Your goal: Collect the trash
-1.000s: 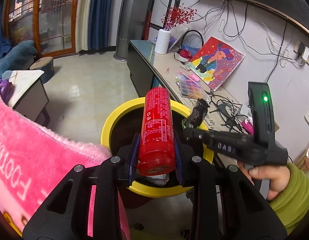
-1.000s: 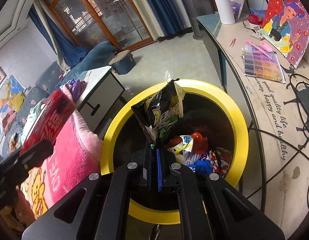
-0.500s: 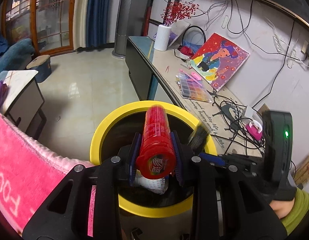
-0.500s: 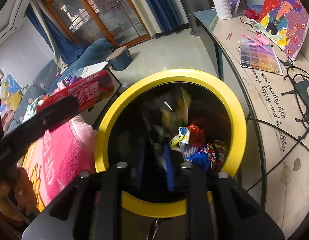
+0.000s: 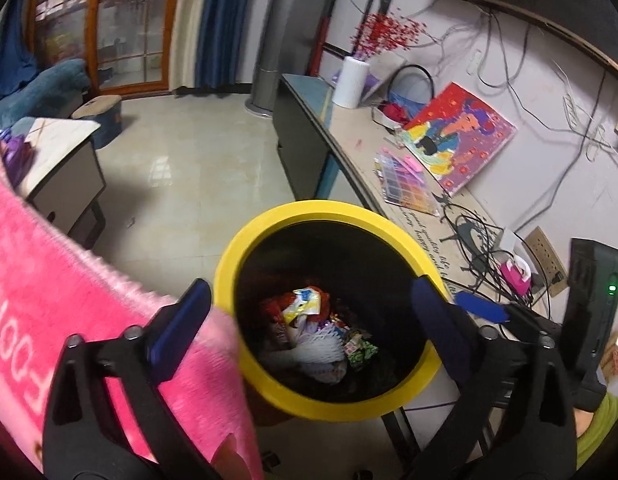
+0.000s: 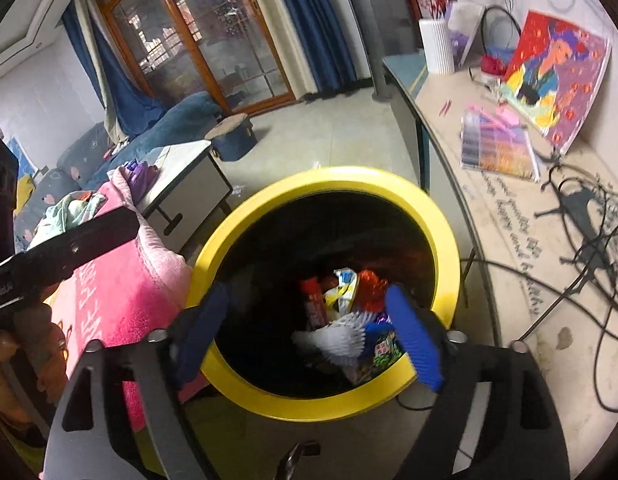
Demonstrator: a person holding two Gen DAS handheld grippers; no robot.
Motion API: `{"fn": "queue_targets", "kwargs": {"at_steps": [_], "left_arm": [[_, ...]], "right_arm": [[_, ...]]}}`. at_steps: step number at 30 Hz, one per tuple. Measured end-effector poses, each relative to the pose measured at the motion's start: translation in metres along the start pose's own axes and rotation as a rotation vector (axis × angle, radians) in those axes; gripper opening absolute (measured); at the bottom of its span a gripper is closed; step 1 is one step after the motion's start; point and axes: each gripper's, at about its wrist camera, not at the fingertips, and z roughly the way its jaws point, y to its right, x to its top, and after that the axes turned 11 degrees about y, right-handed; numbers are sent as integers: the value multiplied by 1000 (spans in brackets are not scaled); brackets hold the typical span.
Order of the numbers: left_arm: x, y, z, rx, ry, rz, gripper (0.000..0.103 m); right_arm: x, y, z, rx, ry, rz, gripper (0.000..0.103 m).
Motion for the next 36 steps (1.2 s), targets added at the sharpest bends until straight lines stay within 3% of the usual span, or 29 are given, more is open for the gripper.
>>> {"fn": "queue_targets", "kwargs": {"at_steps": [7,19,25,30,36], "left_arm": [[-4,-30,-36,86,48,-28,92],[-21,-72,-121,205,165,-74,92],[-35,-87,-164,266,214,-73,92],[-49,-97,-198,322,268,-70,92],[-68,-100,-232,378,326,-48,92]], "right_arm": [[7,-23,-14,-16,60,-57,96],[0,-95,-34,2,63,-157,96],[-12,-140,-52,20,142,-261,96],[-19,-163,-70,21,217,-268,96],[-35,-193,-97,39,377,-336,96]]}}
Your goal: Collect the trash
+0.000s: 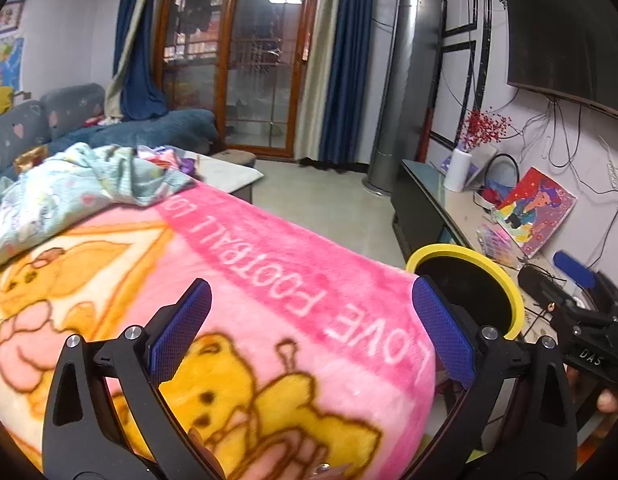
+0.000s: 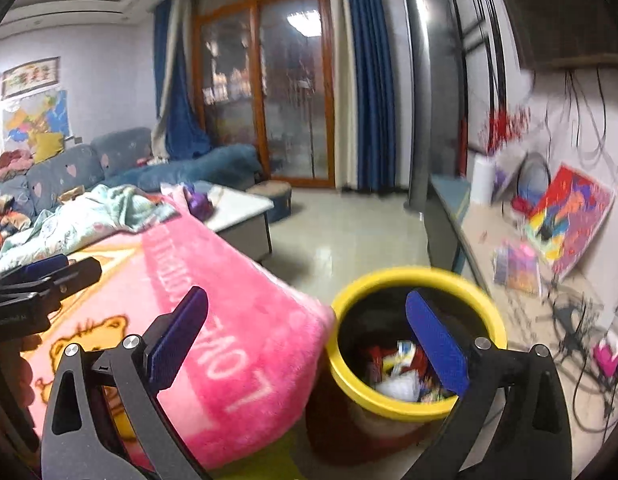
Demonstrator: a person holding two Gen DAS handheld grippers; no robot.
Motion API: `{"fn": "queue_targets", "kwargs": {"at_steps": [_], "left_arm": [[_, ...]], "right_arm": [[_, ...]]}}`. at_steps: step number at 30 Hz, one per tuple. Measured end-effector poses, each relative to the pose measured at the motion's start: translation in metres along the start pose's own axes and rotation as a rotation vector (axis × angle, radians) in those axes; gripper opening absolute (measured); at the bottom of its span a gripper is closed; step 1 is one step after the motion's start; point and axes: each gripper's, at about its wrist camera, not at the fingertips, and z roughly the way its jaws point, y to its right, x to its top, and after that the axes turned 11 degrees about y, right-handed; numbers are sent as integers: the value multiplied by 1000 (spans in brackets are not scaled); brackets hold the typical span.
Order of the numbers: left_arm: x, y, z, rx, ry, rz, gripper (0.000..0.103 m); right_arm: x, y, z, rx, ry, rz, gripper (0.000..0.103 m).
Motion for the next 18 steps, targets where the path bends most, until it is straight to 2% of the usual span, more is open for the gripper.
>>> {"fn": "queue_targets", "kwargs": {"at_steps": [3,8,18], "left_arm": [[-6,-2,-15,5,22,21,92],[-19,-3,-30,25,41,29,92],[-24,-6,-33,36,53,4,92]], "right_arm": [[-1,-8,-9,-10,37,3,96],[-13,-14,-15,-17,11,32,96],[-20,-19,-12,12,-1,37,96]]}}
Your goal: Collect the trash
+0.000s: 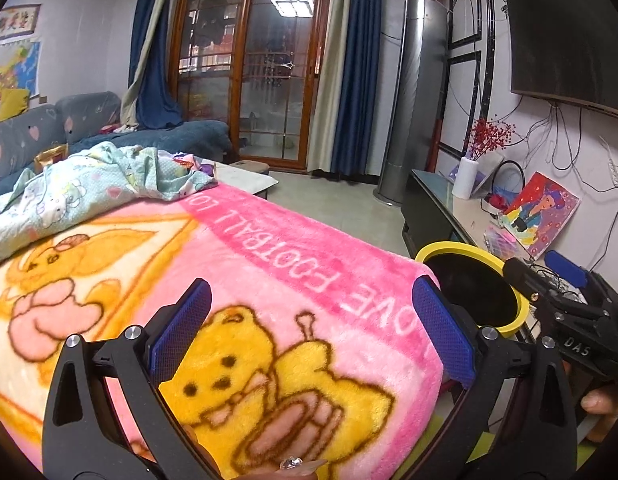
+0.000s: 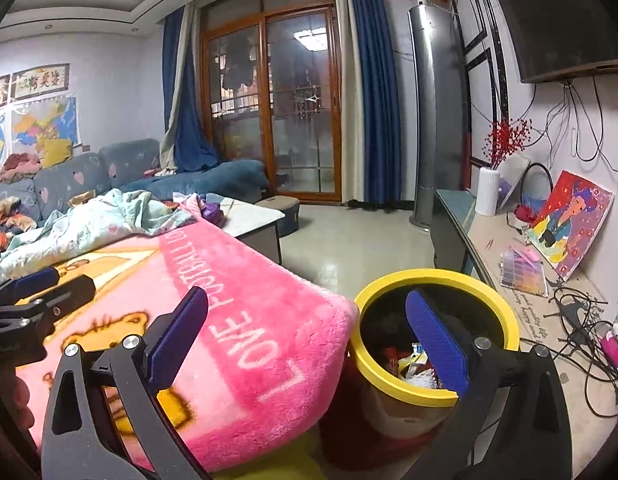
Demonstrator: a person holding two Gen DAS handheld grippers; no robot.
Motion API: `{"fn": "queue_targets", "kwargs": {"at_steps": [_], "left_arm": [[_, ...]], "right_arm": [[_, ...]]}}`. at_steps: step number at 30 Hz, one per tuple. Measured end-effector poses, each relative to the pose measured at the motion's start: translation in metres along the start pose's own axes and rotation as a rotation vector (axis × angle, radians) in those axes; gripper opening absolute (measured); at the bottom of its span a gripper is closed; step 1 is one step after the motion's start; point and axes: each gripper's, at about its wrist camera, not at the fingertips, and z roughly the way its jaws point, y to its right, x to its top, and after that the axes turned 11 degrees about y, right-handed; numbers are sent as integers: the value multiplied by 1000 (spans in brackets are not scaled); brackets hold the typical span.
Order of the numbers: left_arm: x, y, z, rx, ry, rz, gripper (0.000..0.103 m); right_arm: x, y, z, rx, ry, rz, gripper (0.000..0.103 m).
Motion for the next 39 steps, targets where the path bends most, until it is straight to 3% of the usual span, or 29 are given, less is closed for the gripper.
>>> {"fn": "queue_targets", "kwargs": {"at_steps": [39], "left_arm": [[2,2,-6,1,19,-6,92]], "right_arm": [[-7,4,6,-9,-24,10,97]]}}
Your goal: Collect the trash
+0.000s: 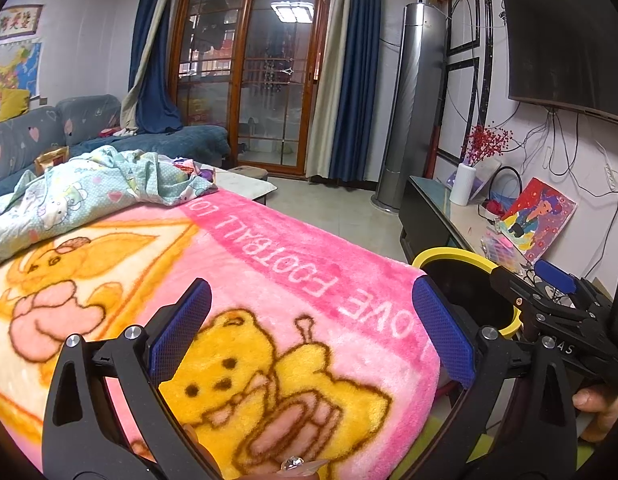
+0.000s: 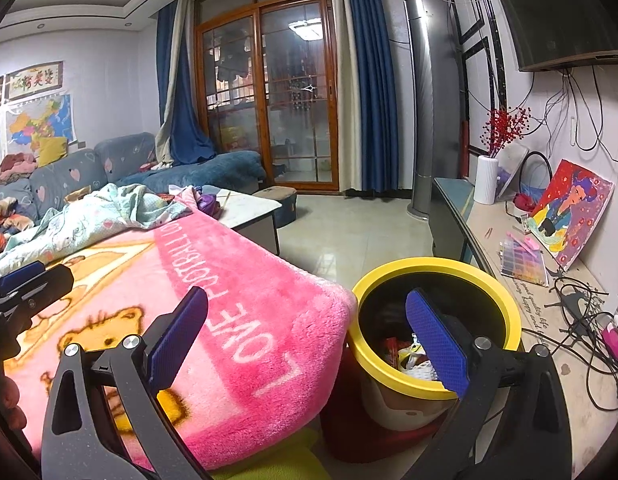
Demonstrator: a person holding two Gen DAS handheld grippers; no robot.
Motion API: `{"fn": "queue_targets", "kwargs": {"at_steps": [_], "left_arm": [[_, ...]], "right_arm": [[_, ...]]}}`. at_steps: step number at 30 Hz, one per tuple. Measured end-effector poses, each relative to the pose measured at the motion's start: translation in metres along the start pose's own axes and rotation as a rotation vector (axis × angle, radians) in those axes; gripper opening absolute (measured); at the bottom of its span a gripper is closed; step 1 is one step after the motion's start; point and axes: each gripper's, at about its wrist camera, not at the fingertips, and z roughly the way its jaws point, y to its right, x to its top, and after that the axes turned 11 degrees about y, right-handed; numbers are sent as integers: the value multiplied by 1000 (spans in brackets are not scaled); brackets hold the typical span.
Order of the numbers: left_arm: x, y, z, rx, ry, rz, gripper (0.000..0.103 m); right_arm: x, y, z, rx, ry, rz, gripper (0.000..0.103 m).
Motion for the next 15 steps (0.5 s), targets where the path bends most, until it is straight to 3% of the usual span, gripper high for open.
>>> {"fn": "queue_targets", "kwargs": {"at_steps": [15], "left_arm": [[-1,0,0,0,-3,-1,92]], "right_arm": [[0,0,0,-1,-1,1,97]]}}
